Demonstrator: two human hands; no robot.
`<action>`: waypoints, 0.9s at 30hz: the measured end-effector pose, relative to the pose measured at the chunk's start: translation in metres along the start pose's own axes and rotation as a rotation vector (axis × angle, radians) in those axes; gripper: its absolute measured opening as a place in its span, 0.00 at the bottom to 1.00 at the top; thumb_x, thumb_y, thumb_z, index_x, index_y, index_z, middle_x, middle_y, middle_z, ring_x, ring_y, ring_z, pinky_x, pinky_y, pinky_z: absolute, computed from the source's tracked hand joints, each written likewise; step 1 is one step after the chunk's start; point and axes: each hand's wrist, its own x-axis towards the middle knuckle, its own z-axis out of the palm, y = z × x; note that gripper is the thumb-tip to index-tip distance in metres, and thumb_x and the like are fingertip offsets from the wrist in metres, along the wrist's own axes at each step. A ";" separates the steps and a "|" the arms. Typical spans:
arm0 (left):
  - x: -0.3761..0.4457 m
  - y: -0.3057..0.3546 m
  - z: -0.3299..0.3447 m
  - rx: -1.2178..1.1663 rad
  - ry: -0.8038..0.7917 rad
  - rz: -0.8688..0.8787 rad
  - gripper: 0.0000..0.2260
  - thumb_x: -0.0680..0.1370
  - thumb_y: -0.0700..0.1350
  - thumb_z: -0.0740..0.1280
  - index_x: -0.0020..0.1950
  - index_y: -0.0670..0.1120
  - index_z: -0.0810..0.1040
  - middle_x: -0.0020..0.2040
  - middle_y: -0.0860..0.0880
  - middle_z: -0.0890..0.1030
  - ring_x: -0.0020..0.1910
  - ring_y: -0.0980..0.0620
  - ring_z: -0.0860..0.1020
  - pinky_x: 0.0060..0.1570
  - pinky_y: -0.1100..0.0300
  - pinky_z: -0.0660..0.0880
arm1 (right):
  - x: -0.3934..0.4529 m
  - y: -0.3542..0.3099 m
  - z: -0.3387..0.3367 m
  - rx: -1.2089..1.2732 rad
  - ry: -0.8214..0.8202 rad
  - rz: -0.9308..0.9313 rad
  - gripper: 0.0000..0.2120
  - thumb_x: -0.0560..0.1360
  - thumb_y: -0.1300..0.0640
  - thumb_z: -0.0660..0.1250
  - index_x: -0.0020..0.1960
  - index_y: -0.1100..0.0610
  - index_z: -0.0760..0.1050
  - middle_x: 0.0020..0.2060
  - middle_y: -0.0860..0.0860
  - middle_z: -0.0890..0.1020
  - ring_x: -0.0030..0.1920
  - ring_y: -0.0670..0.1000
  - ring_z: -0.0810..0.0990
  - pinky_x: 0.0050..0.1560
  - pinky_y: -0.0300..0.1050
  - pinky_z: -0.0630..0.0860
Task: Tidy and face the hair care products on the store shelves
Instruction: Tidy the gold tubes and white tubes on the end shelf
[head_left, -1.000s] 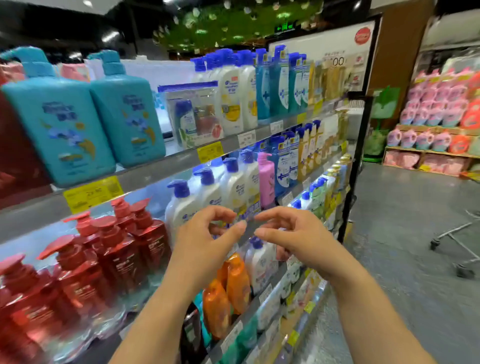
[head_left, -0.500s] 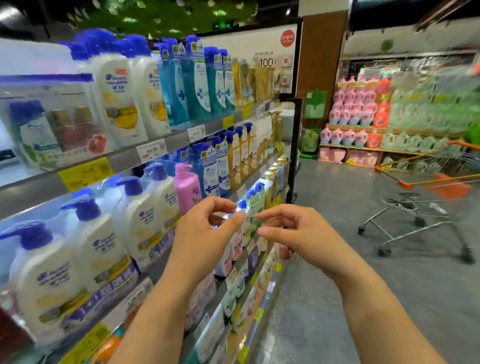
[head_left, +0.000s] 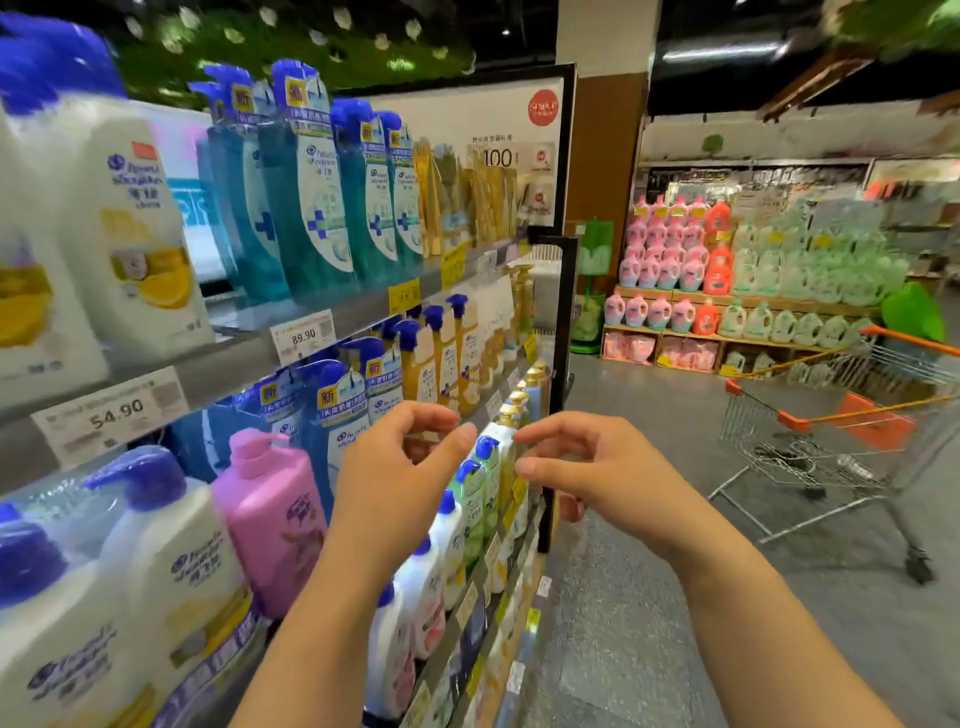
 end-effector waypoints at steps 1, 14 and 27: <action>0.012 -0.002 0.003 0.001 0.006 0.005 0.03 0.74 0.51 0.73 0.46 0.55 0.81 0.40 0.58 0.83 0.35 0.63 0.79 0.34 0.70 0.73 | 0.014 0.002 -0.003 0.003 0.002 -0.010 0.09 0.74 0.57 0.76 0.53 0.49 0.84 0.42 0.51 0.87 0.30 0.52 0.77 0.32 0.43 0.75; 0.116 -0.014 0.052 0.151 0.087 0.042 0.02 0.74 0.51 0.72 0.45 0.55 0.81 0.41 0.62 0.83 0.39 0.62 0.80 0.36 0.70 0.74 | 0.148 0.040 -0.038 0.107 -0.126 -0.063 0.09 0.74 0.57 0.76 0.53 0.49 0.84 0.38 0.45 0.84 0.29 0.51 0.77 0.33 0.43 0.76; 0.244 -0.001 0.200 0.204 0.283 0.069 0.02 0.74 0.50 0.72 0.45 0.54 0.81 0.40 0.59 0.83 0.38 0.62 0.80 0.37 0.70 0.74 | 0.295 0.083 -0.184 0.139 -0.237 -0.162 0.09 0.74 0.59 0.76 0.53 0.52 0.84 0.37 0.46 0.85 0.30 0.50 0.77 0.31 0.42 0.76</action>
